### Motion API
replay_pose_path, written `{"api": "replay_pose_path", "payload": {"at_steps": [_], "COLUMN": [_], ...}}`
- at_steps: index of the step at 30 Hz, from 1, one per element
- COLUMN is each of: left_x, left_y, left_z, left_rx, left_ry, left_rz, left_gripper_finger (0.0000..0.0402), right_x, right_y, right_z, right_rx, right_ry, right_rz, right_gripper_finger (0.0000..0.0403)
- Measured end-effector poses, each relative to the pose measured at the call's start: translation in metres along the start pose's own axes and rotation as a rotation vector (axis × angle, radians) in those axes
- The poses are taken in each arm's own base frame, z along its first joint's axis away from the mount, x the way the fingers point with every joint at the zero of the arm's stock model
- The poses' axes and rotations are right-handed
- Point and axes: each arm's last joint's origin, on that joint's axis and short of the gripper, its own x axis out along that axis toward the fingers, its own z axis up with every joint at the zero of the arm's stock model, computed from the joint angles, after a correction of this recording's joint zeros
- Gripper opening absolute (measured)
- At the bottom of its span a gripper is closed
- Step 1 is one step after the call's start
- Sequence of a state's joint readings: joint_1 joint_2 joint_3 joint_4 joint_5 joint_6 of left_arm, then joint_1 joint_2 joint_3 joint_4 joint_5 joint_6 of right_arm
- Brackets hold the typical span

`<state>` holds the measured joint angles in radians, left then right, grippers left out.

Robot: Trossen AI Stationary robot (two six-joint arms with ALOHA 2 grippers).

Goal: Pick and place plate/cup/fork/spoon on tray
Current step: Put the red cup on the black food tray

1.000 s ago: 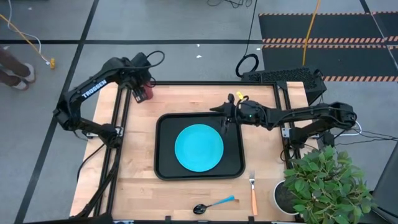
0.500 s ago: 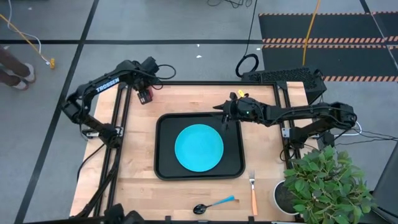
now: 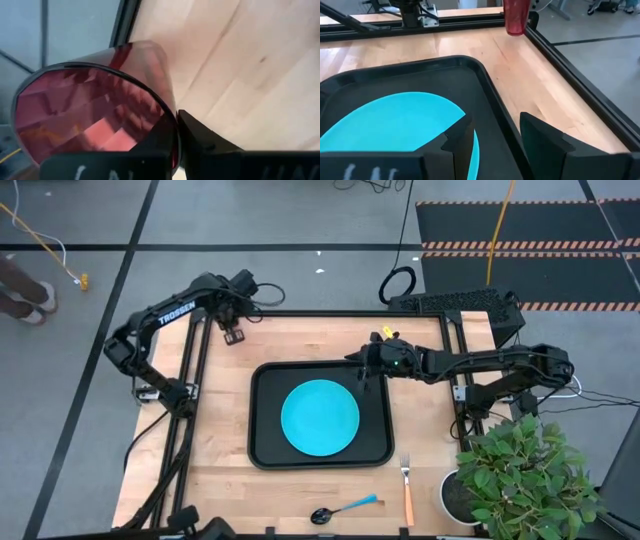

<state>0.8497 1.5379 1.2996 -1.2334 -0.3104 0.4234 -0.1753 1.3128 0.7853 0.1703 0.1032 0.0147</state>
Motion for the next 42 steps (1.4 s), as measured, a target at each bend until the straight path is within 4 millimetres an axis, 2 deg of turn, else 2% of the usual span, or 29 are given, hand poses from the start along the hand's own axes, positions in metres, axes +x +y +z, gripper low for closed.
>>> {"api": "replay_pose_path", "payload": {"at_steps": [6,12,17,26,30,35,42], "left_x": [-0.023,-0.06,-0.084,-0.107,-0.113,-0.11,-0.089], "left_y": [0.0,-0.017,-0.048,-0.119,-0.141,-0.165,-0.184], "left_z": [-0.003,0.0,0.009,0.013,0.01,0.014,0.032], "left_rx": [-0.018,-0.058,-0.035,0.018,0.039,0.111,0.195], "left_ry": [0.03,-0.03,-0.09,-0.155,-0.161,-0.134,-0.029], "left_rz": [-0.018,-0.161,-0.182,-0.202,-0.202,-0.208,-0.249], "left_gripper_finger": [0.0008,0.0007,0.0008,0.0009,0.0007,0.0008,0.0007], "right_x": [0.0,0.0,0.0,0.0,0.0,0.0,0.0], "right_y": [0.0,0.0,-0.001,-0.002,-0.002,-0.002,-0.002], "right_z": [0.0,0.0,0.0,0.0,0.0,0.0,0.0], "right_rx": [-0.004,-0.03,-0.043,-0.04,-0.04,-0.039,-0.046], "right_ry": [0.0,0.0,0.0,0.0,0.001,-0.004,-0.004], "right_rz": [0.0,-0.004,-0.033,-0.035,-0.035,-0.035,-0.035], "right_gripper_finger": [0.0151,0.0151,0.0151,0.0151,0.0151,0.0151,0.015]}}
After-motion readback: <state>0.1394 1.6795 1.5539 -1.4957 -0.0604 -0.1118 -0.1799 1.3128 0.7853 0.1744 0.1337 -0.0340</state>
